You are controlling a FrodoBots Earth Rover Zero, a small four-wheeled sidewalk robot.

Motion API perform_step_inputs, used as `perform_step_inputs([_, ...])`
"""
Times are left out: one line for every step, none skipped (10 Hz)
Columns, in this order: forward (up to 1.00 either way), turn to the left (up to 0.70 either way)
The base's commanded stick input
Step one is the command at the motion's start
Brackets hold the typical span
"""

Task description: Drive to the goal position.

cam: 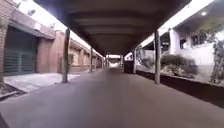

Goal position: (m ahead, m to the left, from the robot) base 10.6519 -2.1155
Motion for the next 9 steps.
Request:
perform_step_inputs([0.70,0.00])
perform_step_inputs([0.70,0.00])
perform_step_inputs([0.70,0.00])
perform_step_inputs([0.70,0.00])
perform_step_inputs([0.70,0.00])
perform_step_inputs([0.70,0.00])
perform_step_inputs([0.70,0.00])
perform_step_inputs([0.70,0.00])
perform_step_inputs([0.70,0.00])
